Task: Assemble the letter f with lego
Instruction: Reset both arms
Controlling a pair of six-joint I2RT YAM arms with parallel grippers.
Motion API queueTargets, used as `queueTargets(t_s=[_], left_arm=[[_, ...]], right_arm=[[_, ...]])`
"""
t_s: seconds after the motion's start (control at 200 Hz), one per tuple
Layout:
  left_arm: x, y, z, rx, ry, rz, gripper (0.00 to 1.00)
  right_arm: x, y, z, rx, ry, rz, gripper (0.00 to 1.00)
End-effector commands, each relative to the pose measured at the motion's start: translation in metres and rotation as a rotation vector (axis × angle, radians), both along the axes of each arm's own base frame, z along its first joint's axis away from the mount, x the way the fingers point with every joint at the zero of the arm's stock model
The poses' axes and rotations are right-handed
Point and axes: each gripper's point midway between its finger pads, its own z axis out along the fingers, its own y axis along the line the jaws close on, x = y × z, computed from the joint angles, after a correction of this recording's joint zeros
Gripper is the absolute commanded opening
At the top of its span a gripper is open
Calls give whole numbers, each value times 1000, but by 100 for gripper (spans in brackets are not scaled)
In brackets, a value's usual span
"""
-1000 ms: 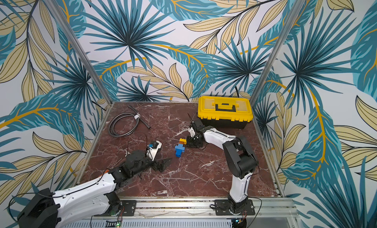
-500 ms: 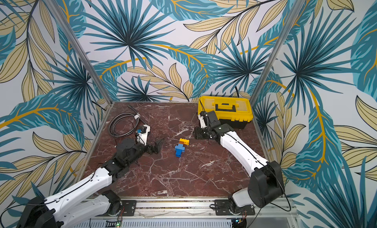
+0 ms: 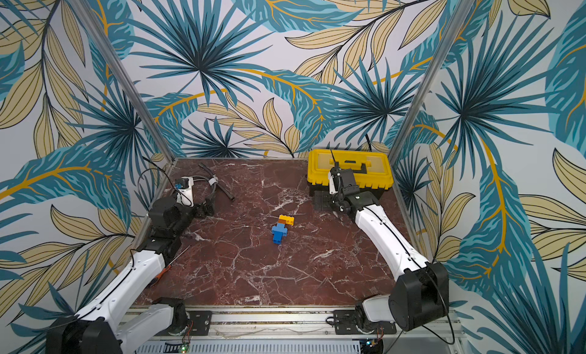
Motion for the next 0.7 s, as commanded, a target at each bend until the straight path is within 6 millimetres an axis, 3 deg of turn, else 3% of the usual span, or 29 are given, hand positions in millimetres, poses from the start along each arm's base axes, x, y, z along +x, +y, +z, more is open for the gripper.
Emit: queueTargets(t_s=[0.0, 0.25, 0.696], left_arm=[[6, 12, -11, 25, 16, -5, 99], [8, 30, -45, 14, -20, 3, 99], [20, 34, -80, -4, -7, -14, 99]], right_arm=[[3, -15, -4, -27, -1, -32, 99], [16, -33, -14, -56, -31, -72, 99], [24, -76, -29, -133, -125, -184, 99]])
